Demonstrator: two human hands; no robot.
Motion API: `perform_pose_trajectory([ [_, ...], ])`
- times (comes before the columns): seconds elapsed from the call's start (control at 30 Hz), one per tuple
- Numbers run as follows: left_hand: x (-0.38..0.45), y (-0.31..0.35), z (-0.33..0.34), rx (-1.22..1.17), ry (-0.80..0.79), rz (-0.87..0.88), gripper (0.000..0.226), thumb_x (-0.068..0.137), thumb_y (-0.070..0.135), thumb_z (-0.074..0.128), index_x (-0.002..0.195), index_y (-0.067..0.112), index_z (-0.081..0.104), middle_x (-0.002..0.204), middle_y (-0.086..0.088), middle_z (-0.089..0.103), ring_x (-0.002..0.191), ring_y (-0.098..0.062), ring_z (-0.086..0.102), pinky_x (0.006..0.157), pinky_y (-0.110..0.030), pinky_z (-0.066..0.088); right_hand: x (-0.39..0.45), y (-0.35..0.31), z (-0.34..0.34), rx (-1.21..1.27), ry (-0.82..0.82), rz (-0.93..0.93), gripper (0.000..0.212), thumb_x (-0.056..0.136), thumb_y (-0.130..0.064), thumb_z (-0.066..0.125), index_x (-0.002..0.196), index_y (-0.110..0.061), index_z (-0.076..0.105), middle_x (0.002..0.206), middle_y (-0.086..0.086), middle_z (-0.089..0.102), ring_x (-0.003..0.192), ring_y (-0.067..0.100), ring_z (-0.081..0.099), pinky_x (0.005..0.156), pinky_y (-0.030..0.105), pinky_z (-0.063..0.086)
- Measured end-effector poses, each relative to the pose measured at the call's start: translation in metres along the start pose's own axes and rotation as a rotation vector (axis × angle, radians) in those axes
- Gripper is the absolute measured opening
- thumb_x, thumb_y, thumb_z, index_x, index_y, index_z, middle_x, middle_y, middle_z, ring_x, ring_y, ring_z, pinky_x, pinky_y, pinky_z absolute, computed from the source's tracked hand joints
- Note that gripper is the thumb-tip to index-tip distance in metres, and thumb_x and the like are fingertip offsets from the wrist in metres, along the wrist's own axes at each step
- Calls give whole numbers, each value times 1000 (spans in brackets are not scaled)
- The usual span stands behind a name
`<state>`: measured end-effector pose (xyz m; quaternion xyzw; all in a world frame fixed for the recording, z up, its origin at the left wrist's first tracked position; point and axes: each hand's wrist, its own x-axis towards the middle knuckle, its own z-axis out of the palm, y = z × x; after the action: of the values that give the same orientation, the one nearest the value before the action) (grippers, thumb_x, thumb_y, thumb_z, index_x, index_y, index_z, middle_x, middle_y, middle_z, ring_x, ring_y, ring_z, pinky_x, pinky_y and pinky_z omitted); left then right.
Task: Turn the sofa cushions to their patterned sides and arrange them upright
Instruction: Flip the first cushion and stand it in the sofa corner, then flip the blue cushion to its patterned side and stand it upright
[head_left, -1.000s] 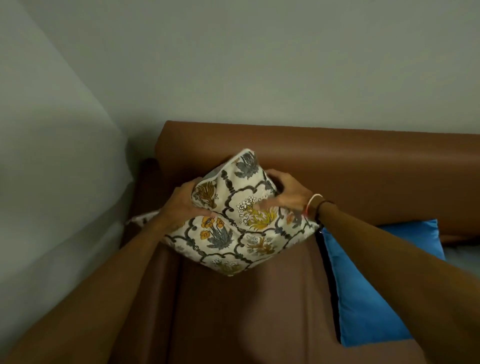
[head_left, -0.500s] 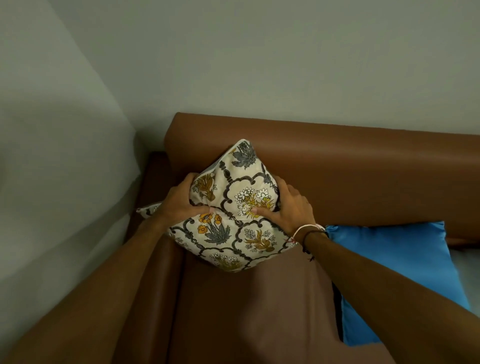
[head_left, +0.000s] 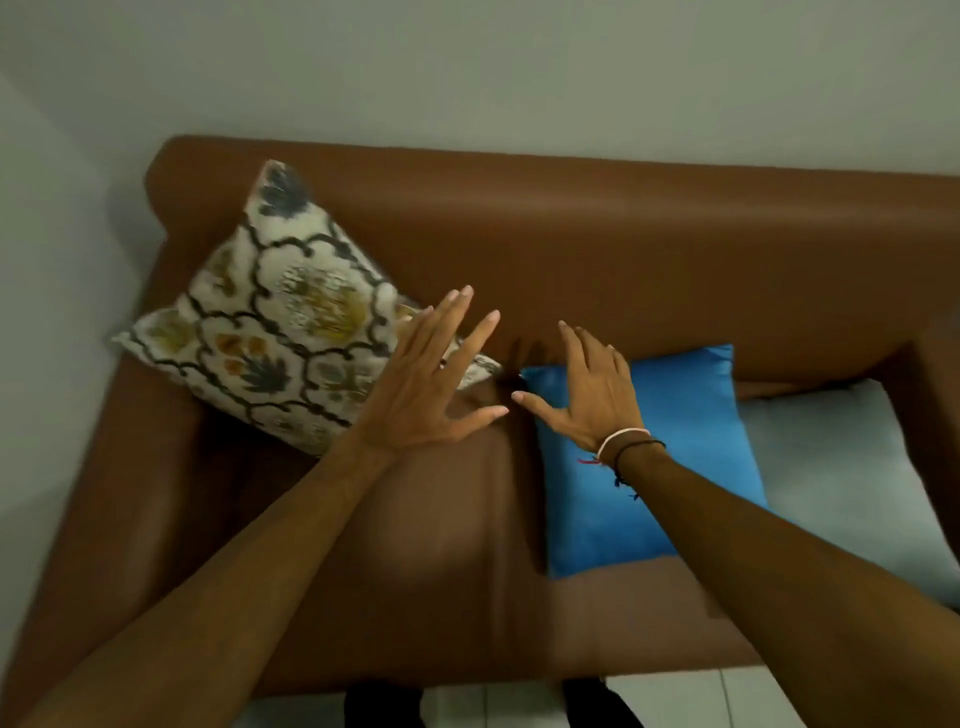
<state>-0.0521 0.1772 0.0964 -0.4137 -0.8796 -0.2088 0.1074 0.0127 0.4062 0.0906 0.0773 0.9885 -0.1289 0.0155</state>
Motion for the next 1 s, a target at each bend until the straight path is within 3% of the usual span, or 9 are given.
perform_pose_trajectory([
  [0.17,4,106,90,-5,-100,-108,96,88,76,45,159,15,24,167,-18,19,156,-30,18,125,-47,21,-60,147,-26,-118,-38,63,115,77,-88,39,159,-10,23,161,22,34,152,34,29,123,57,22],
  [0.3,-17,159,164,-185,-183,-501,101,84,78,46,160,17,19,165,-18,25,148,-32,33,118,-49,34,-77,229,-41,-176,-57,18,116,75,-89,32,159,-9,24,161,22,34,152,35,28,123,58,22],
  [0.4,-38,185,209,-463,-189,-921,96,78,78,57,153,27,24,159,-8,38,141,-7,34,116,-36,31,-90,259,-33,-206,-93,-36,116,76,-88,33,158,-7,26,161,23,33,152,36,29,123,56,21],
  [0.47,-48,196,234,-644,-154,-1113,95,74,80,61,149,28,34,153,6,46,137,-5,42,119,-27,31,-101,267,-12,-184,-117,-102,115,76,-87,36,157,-6,29,160,24,35,151,37,30,123,57,22],
  [0.53,-56,202,254,-694,-50,-1197,73,74,82,59,133,40,50,131,40,53,116,18,50,101,3,31,-115,266,18,-160,-143,-185,114,76,-85,43,157,-5,31,160,26,35,150,39,32,121,60,25],
  [0.6,-56,204,265,-723,10,-1262,54,74,80,63,114,45,62,105,53,58,103,25,55,83,12,30,-136,259,53,-126,-151,-251,116,73,-83,53,156,-4,32,160,26,35,149,40,35,119,62,28],
  [0.73,-55,210,265,-955,-150,-1506,59,68,79,67,97,28,68,97,16,72,92,-9,68,82,-18,46,-184,236,99,-105,-166,-255,122,67,-86,57,153,-1,37,159,29,34,148,42,35,116,63,28],
  [0.87,-29,225,242,-985,-68,-1506,25,90,47,66,76,27,62,94,2,73,88,-16,69,74,-28,53,-202,222,85,-79,-97,-185,108,69,-62,65,156,-7,32,163,25,28,150,39,32,119,64,24],
  [1.0,30,242,176,-1057,-24,-1394,22,96,39,61,89,20,69,82,6,70,71,-6,65,58,-21,50,-175,235,30,226,33,-79,85,68,-46,67,143,-10,51,143,12,58,136,25,51,118,54,29],
])
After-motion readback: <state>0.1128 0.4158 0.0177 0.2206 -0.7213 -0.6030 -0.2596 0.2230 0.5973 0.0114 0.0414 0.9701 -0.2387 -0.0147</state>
